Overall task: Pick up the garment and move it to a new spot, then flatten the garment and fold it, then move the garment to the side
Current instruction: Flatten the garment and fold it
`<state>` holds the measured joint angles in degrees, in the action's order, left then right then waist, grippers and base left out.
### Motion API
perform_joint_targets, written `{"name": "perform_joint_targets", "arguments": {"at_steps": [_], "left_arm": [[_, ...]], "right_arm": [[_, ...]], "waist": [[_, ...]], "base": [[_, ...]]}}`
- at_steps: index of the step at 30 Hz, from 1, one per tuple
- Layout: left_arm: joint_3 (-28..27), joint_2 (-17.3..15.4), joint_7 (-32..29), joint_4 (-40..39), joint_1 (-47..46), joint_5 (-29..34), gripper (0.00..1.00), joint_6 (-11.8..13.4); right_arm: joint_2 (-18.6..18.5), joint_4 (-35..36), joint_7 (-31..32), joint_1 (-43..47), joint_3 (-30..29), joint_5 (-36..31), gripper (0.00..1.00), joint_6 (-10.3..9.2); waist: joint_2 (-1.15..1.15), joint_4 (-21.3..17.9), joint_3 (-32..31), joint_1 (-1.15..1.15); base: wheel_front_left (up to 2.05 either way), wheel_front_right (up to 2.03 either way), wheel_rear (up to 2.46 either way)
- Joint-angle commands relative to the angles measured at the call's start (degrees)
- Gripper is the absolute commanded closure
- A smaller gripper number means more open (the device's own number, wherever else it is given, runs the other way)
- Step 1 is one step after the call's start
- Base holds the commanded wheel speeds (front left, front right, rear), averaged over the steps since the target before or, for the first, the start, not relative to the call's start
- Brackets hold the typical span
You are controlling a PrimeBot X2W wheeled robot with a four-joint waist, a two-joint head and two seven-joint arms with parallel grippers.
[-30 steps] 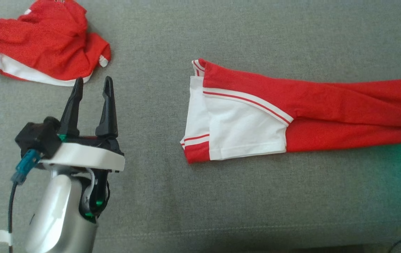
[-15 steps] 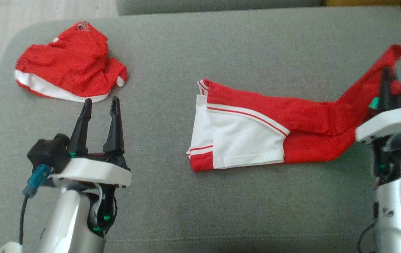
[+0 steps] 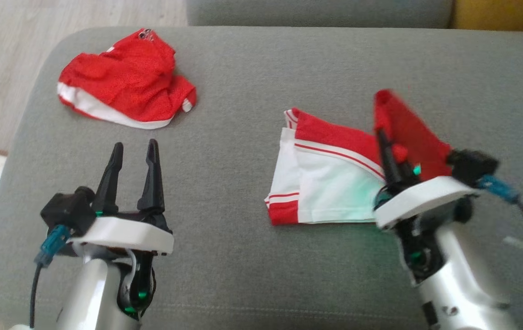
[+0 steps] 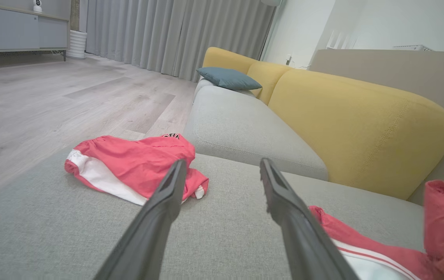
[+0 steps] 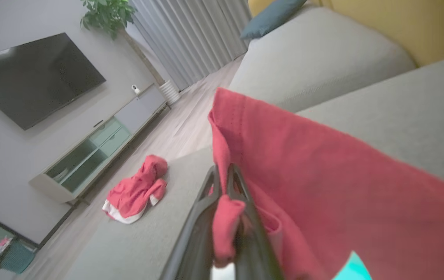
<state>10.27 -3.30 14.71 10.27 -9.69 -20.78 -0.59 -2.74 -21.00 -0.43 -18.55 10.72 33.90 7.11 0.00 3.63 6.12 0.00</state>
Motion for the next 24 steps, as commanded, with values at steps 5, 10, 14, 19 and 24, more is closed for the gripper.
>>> {"name": "perform_joint_targets", "arguments": {"at_steps": [5, 10, 14, 19, 24], "left_arm": [[-1.24, 0.00, 0.29, -0.68, -2.79, 0.12, 0.00, -0.68], [-0.99, 0.15, 0.29, -0.07, -3.55, 0.00, 0.00, -0.94], [-1.05, 0.22, 0.29, 0.08, -3.60, -0.04, 0.00, -1.02], [-1.40, 0.29, 0.29, 0.09, -3.52, -0.07, 0.00, -1.15], [-1.37, 0.35, 0.29, 0.75, -3.27, -0.14, 0.00, -1.19]], "right_arm": [[-0.14, -7.94, -6.25, -6.90, 11.59, 6.11, 1.00, 0.37], [-0.14, -16.59, -9.81, -10.70, 18.82, 10.83, 1.00, 0.37], [-0.14, -20.83, -11.50, -12.55, 22.46, 12.98, 1.00, 0.37], [-0.14, -24.82, -13.02, -14.48, 28.26, 16.74, 0.74, 0.37], [-0.14, -23.04, -13.44, -15.53, 35.03, 22.75, 0.00, 0.37]], "waist": [[0.00, 2.94, 1.95, 0.00], [0.00, 5.01, 3.16, 0.00], [0.00, 5.71, 3.61, 0.00], [0.00, 6.26, 4.12, 0.00], [0.00, 5.60, 3.73, 0.00]], "base": [[0.00, 0.00, 0.00], [0.00, 0.00, 0.00], [0.00, 0.00, 0.00], [0.00, 0.00, 0.00], [0.00, 0.00, 0.00]]}}
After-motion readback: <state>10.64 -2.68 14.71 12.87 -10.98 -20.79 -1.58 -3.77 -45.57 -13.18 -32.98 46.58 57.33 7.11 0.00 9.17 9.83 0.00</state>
